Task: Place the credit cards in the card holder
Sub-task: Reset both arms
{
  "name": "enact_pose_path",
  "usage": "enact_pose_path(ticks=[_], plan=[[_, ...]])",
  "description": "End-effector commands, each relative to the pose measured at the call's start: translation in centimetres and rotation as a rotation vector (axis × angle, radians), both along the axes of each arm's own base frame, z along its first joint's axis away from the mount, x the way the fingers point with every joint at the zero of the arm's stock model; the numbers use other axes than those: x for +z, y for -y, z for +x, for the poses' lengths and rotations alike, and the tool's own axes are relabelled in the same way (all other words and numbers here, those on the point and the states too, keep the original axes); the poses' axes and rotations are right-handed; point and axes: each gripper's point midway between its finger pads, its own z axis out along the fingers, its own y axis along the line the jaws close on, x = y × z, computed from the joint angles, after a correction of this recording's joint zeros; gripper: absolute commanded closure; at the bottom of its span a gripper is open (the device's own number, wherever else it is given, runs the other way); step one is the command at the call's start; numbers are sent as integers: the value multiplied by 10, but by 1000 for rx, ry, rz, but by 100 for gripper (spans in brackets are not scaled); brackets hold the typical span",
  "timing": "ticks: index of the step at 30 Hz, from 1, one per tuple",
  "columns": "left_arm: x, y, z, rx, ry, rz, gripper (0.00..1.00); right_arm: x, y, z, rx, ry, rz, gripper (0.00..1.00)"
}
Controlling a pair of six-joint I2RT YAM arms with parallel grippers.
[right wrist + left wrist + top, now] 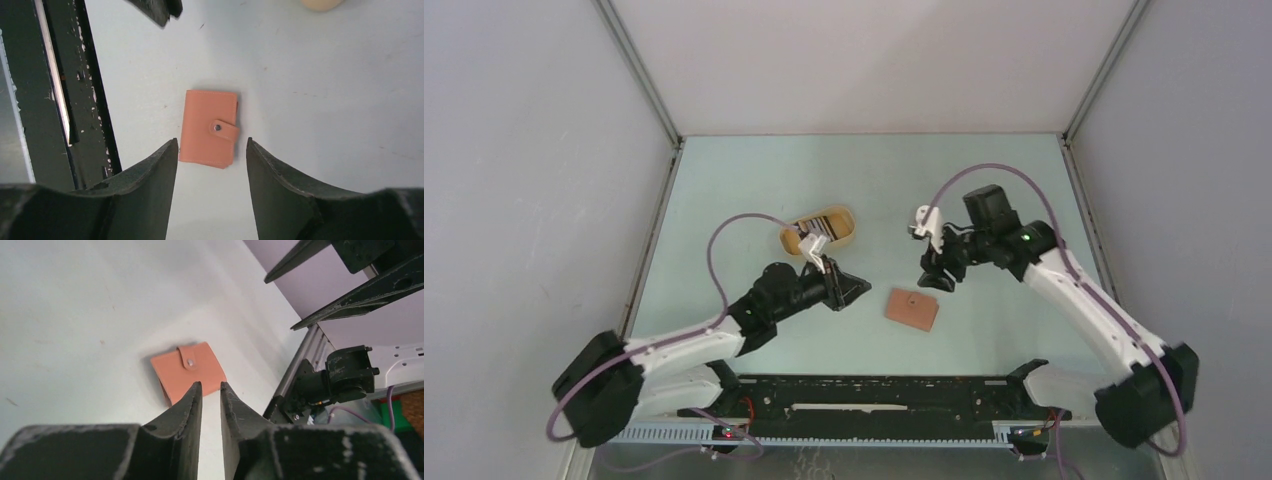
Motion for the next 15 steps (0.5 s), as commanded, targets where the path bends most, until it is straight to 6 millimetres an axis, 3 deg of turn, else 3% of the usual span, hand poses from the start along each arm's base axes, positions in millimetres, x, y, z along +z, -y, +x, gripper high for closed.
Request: enact_pose_path(ticks=[1, 3, 8, 12, 15], plan=[[50, -27, 12, 68, 231, 118, 72, 31, 6, -11, 22, 127, 122, 38], [75, -38, 10, 94, 304, 121, 61, 43, 11, -7, -40, 154, 148, 35], [115, -62, 0, 141, 392, 87, 19, 73, 33, 0, -194, 137, 267, 3], [128, -75, -8, 170, 379, 65, 3, 99, 53, 0, -282, 187, 344, 0], [139, -89, -11, 218, 364, 50, 0, 112, 67, 5, -378, 198, 386, 0]])
